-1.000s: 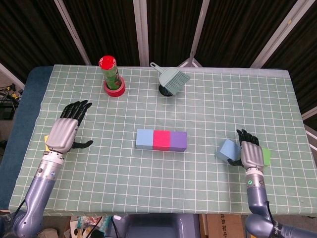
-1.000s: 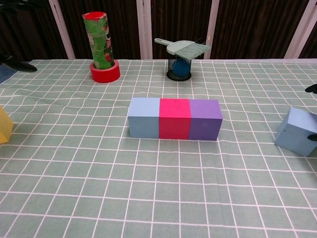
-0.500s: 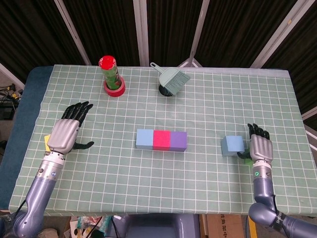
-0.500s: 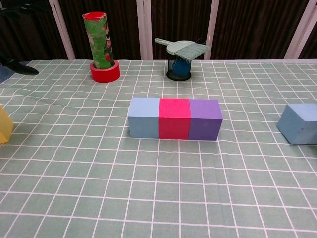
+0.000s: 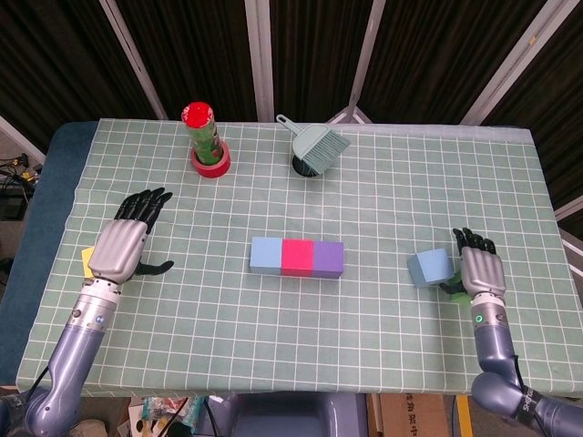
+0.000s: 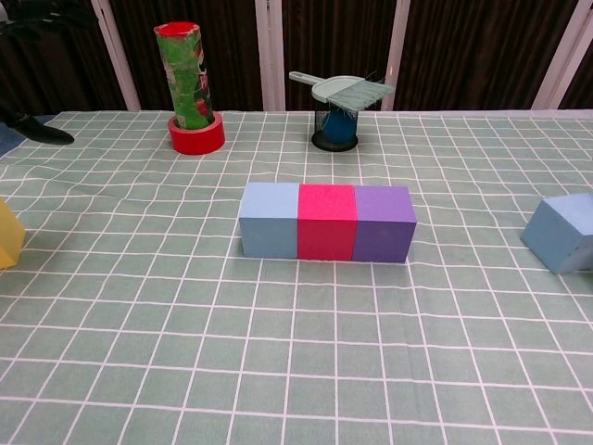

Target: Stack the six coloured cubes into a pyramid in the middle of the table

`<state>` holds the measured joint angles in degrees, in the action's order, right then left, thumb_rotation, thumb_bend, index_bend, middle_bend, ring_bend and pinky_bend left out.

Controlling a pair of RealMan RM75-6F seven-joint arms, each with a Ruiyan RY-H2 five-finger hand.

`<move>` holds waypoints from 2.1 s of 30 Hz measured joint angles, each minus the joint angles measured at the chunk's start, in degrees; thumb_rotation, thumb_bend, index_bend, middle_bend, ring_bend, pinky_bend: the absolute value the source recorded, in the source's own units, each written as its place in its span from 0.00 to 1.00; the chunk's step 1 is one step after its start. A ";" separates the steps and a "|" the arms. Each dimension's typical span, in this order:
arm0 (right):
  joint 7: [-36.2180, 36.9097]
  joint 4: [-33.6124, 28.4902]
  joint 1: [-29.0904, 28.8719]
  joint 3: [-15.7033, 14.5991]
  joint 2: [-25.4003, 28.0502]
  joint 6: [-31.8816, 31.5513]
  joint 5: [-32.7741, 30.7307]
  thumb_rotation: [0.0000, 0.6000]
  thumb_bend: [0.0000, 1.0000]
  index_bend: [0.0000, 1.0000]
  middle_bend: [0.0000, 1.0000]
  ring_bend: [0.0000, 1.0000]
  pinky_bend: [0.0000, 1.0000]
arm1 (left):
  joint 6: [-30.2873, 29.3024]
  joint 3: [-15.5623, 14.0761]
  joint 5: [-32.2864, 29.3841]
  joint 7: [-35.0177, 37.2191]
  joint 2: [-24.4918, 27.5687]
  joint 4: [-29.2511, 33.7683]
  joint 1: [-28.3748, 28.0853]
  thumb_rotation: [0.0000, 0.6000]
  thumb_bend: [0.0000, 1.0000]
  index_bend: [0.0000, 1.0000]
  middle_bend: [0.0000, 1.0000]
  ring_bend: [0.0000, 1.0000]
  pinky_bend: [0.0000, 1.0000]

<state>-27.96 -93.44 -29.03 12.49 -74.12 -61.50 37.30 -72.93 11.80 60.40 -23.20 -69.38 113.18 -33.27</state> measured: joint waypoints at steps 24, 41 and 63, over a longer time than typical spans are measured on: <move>5.17 4.62 -1.79 -2.78 0.69 7.02 5.81 1.00 0.19 0.00 0.22 0.07 0.00 | 0.13 -0.03 0.41 0.13 -0.51 0.23 0.26 1.00 0.08 0.00 0.03 0.00 0.00; 6.73 5.59 -3.00 -2.82 -1.68 6.57 7.83 1.00 0.19 0.00 0.22 0.07 0.00 | -0.06 0.37 0.25 0.56 -0.67 0.14 0.47 1.00 0.08 0.00 0.03 0.00 0.00; 3.74 6.94 -5.39 -2.39 -2.92 6.13 3.67 1.00 0.19 0.00 0.30 0.15 0.00 | 0.91 0.28 -0.59 0.55 -0.82 -0.11 0.32 1.00 0.08 0.00 0.03 0.00 0.00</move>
<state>-24.22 -86.49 -34.42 10.10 -77.04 -55.36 40.97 -72.02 12.08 59.81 -22.65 -70.20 113.07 -32.95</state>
